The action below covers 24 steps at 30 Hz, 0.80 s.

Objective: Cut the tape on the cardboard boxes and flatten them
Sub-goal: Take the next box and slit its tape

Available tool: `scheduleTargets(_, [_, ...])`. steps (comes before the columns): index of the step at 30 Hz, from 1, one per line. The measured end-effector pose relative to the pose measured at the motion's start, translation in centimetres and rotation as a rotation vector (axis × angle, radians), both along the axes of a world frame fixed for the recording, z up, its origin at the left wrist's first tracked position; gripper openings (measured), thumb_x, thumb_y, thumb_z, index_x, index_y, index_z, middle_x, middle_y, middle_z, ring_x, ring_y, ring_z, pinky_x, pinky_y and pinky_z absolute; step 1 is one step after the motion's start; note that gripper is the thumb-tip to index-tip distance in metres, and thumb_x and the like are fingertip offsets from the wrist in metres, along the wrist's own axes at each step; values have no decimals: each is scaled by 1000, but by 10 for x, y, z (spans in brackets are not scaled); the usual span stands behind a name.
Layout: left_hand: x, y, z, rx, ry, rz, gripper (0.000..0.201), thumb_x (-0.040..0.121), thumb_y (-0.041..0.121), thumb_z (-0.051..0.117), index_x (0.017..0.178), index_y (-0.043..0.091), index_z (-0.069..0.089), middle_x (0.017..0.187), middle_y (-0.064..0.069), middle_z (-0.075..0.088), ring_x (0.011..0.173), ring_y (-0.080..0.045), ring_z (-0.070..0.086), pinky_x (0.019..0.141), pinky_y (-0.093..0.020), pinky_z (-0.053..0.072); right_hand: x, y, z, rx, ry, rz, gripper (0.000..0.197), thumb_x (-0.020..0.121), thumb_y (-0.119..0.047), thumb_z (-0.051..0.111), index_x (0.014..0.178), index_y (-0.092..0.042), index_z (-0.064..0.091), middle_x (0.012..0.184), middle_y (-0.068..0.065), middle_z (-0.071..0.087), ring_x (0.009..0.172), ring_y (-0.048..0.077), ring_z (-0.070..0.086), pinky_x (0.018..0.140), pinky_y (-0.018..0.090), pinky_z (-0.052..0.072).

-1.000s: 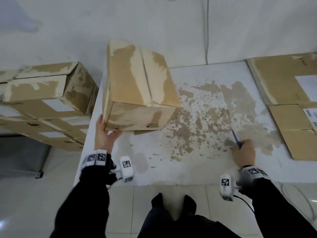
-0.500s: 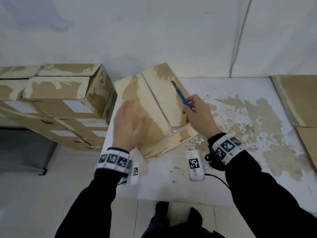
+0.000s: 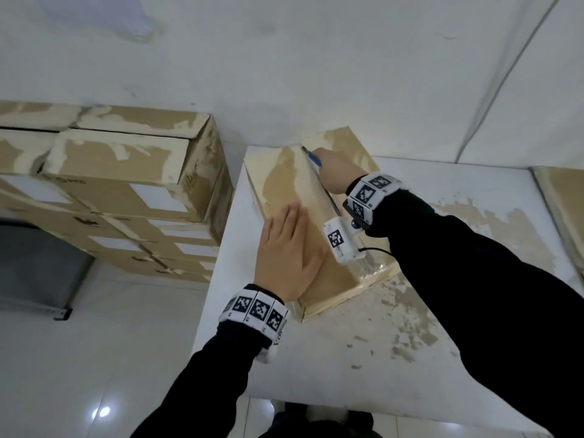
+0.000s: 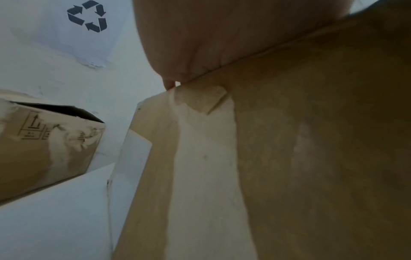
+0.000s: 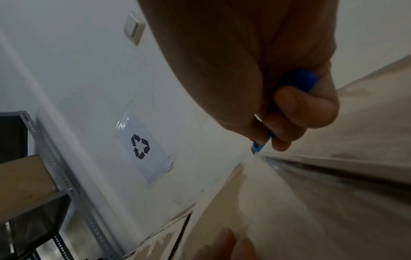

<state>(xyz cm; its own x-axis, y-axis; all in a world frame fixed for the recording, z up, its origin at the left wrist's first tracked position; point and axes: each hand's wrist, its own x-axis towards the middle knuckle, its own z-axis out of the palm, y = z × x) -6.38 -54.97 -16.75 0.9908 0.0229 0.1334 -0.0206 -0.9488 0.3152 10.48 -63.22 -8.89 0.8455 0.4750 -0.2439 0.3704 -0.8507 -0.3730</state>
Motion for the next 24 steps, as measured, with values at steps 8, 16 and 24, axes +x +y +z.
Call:
scheduleTargets(8, [19,10,7,42,-15,-25,83,87,63,22,143,4,38,148,-12,37,138,-30,29,115,-37,15,5,15,-10,-65,-158,-9,33,97,0,30,128,3,41,117,25,56,103,38,57,71,34,37])
scheduleTargets(16, [22,10,5,23,84,-20,111,74,77,-18,152,5,11,160,-11,4,148,-22,-4,121,-36,-4,12,18,-13,-75,-194,-1,34,98,-4,28,129,1,43,117,25,55,103,38,56,70,34,36])
scheduleTargets(24, [20,7,10,15,93,6,100,76,71,3,152,6,8,160,-9,2,148,-21,-5,120,-33,-5,11,27,-11,-154,-227,20,33,101,-7,26,126,0,47,118,20,58,105,34,57,75,32,39])
